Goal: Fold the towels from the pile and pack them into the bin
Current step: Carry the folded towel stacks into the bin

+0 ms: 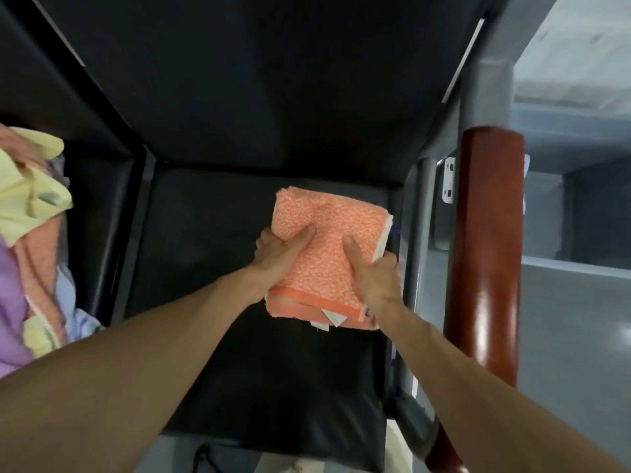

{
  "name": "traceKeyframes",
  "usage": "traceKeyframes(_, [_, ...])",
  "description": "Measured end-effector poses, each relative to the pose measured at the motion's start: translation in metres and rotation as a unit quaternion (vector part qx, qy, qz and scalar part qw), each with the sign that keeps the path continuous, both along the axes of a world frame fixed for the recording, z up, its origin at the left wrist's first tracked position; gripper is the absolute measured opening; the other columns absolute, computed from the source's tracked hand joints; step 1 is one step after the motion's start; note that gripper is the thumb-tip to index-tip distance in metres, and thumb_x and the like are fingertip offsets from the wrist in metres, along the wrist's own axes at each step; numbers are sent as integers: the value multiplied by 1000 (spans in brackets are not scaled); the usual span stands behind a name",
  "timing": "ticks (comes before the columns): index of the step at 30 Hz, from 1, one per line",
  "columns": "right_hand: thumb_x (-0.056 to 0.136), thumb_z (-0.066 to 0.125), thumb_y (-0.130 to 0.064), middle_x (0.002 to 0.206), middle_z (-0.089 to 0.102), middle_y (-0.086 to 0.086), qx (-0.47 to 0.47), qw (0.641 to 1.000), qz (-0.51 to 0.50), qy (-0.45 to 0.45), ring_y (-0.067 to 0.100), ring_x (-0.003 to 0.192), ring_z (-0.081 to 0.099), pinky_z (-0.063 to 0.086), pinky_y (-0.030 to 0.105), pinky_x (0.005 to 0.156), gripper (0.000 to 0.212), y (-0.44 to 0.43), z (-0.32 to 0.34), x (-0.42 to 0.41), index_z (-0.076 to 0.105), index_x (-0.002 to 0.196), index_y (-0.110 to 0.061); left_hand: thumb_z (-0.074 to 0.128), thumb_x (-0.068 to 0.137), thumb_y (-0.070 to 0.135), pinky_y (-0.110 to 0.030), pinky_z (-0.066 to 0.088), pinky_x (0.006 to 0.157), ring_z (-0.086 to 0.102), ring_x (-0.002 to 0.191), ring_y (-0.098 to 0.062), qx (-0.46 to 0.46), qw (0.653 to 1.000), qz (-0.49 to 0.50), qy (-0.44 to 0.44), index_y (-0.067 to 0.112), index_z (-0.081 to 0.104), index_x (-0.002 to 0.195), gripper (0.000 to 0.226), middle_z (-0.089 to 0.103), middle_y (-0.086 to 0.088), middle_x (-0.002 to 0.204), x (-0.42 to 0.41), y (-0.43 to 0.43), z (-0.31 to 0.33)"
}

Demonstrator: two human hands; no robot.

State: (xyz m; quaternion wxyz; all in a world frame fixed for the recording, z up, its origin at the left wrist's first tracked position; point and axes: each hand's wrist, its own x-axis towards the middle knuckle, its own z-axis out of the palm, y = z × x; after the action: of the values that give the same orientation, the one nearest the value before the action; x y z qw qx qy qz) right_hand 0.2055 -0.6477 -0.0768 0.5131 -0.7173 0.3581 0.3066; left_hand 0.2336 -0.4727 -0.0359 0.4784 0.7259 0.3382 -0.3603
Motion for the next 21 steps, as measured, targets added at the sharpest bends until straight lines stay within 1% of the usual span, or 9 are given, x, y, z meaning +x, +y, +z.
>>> traceKeyframes(1, [36, 53, -100, 120, 58, 2, 4, 1000, -9, -1, 24, 106, 61, 50, 48, 94, 124, 2, 2, -1, 46, 132, -22, 58, 49, 91, -52, 37, 109, 41, 131, -24, 14, 1000, 1, -8, 28, 14, 151, 128, 33, -3, 146, -2, 2, -5])
traceKeyframes(4, [34, 63, -95, 118, 59, 2, 27, 999, -39, 3, 22, 98, 65, 54, 45, 88, 124, 6, 28, 2, 43, 132, -21, 61, 53, 87, -54, 31, 111, 32, 135, -24, 38, 999, 8, -29, 24, 15, 151, 125, 27, -2, 146, -4, 3, -7])
traceKeyframes(6, [34, 70, -89, 111, 65, 2, 50, 997, -53, 33, 22, 92, 68, 56, 44, 85, 120, 7, 36, 2, 45, 129, -19, 64, 47, 84, -54, 36, 109, 39, 130, -24, 16, 999, 35, -25, 25, 17, 150, 128, 31, -3, 143, -7, 6, -10])
traceKeyframes(8, [35, 76, -83, 104, 70, 2, 66, 995, -53, 57, 22, 86, 71, 57, 42, 82, 112, 8, 38, 3, 53, 123, -17, 73, 39, 84, -51, 46, 100, 54, 118, -23, -32, 996, 78, -7, 26, 26, 147, 131, 45, -3, 137, -10, 13, -14])
traceKeyframes(10, [44, 80, -73, 97, 72, 3, 82, 993, -48, 67, 23, 83, 72, 57, 40, 81, 92, 10, 37, 2, 60, 113, -15, 76, 43, 80, -46, 51, 94, 64, 105, -22, -84, 992, 97, 16, 23, 41, 139, 118, 61, -5, 124, -15, 21, -16])
traceKeyframes(12, [52, 82, -64, 94, 73, 5, 96, 991, -48, 78, 23, 83, 72, 57, 39, 79, 77, 14, 33, -2, 63, 108, -14, 74, 55, 71, -44, 51, 93, 67, 101, -23, -131, 987, 96, 19, 22, 52, 130, 92, 68, -5, 113, -22, 29, -13])
traceKeyframes(14, [48, 84, -65, 97, 74, 5, 120, 987, -39, 95, 24, 85, 72, 57, 41, 82, 83, 19, 28, -8, 62, 112, -15, 74, 61, 65, -46, 49, 96, 67, 102, -25, -158, 980, 114, 32, 23, 55, 126, 80, 70, -6, 111, -32, 36, -17])
traceKeyframes(17, [41, 85, -69, 100, 74, 5, 157, 981, -5, 116, 26, 89, 72, 54, 46, 90, 96, 22, 23, -12, 60, 118, -19, 78, 61, 64, -49, 48, 98, 68, 104, -26, -187, 971, 143, 27, 26, 55, 128, 80, 71, -5, 113, -47, 44, -20])
traceKeyframes(21, [48, 81, -69, 103, 73, 3, 185, 979, 53, 65, 23, 91, 72, 55, 45, 90, 90, 25, 36, -16, 58, 122, -23, 79, 64, 61, -50, 49, 97, 68, 105, -26, -193, 963, 187, -4, 28, 56, 128, 75, 71, -4, 113, -65, 48, -7])
